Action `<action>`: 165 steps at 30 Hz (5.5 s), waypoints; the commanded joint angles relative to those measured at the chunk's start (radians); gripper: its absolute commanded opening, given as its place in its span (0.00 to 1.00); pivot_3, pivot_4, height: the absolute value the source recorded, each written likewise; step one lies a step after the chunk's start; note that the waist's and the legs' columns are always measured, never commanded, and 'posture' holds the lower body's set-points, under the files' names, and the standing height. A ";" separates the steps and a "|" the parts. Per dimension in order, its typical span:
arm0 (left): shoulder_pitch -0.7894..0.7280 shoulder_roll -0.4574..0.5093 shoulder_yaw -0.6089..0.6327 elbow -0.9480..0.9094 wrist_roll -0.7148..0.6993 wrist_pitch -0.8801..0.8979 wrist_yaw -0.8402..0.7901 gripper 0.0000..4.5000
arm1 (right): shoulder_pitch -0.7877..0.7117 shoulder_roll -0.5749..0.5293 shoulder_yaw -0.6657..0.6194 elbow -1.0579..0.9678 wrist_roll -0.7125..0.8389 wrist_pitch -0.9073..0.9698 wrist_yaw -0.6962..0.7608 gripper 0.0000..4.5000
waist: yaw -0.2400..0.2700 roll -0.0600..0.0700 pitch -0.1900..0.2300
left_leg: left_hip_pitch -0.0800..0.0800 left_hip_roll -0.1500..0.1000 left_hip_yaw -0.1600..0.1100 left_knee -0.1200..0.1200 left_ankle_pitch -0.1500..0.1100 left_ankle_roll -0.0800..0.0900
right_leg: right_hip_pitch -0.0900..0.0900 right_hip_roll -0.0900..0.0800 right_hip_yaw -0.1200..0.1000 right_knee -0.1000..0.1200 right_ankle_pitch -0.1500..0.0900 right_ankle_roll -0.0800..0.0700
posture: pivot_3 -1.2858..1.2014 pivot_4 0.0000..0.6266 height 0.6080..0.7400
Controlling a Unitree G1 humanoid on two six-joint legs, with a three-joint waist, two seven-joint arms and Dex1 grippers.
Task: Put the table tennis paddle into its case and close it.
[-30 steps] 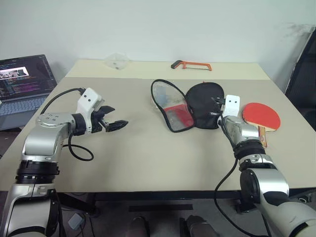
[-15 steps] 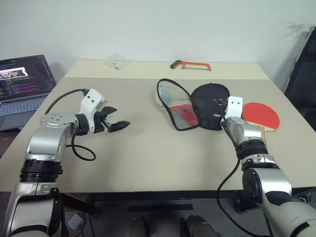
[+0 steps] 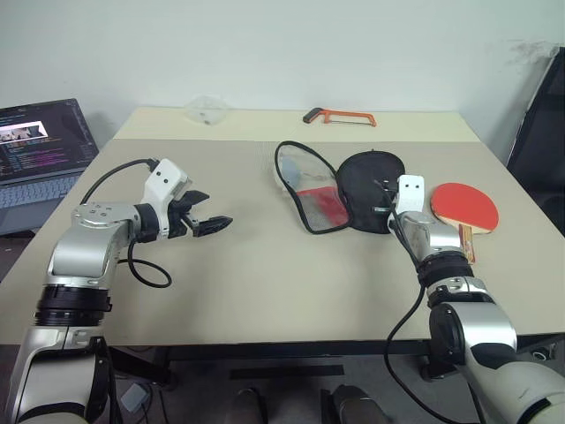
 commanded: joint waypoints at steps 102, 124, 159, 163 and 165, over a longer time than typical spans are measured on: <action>0.042 -0.029 -0.006 -0.134 -0.072 0.024 -0.090 1.00 | -0.190 0.137 -0.101 -0.006 0.002 0.172 -0.279 0.23 | 0.004 0.009 0.006 | -0.007 -0.001 0.000 -0.011 0.000 0.000 | -0.011 0.000 -0.001 0.001 -0.003 -0.004 | 0.52 0.24 1.00; -0.132 -0.169 -0.143 0.126 0.074 -0.147 -0.030 1.00 | 0.051 -0.191 0.039 -0.835 0.129 0.609 0.099 0.99 | 0.034 0.009 0.006 | -0.007 -0.001 -0.001 -0.010 0.001 0.000 | -0.010 0.000 -0.002 0.001 -0.003 -0.004 | 0.52 0.24 1.00; -0.629 -0.803 -0.146 0.975 0.332 -0.664 0.536 0.01 | 0.424 -0.381 -0.013 -1.258 0.451 0.303 0.548 1.00 | 0.048 0.008 0.006 | -0.006 -0.002 -0.004 0.003 0.000 0.000 | -0.002 0.001 -0.001 0.000 -0.003 0.006 | 0.52 0.24 1.00; -0.665 -0.891 -0.126 0.997 0.324 -0.689 0.550 0.01 | 0.390 -0.365 -0.078 -1.247 0.472 0.294 0.489 1.00 | 0.054 0.008 0.006 | -0.006 -0.003 -0.003 0.003 0.000 0.000 | -0.002 0.001 -0.001 -0.001 -0.003 0.007 | 0.52 0.24 1.00; -0.662 -0.915 -0.129 1.003 0.330 -0.689 0.531 0.01 | 0.377 -0.360 -0.097 -1.246 0.476 0.295 0.471 1.00 | 0.054 0.008 0.006 | -0.006 -0.003 -0.003 0.003 0.000 0.000 | -0.001 0.001 -0.001 -0.001 -0.003 0.007 | 0.52 0.24 1.00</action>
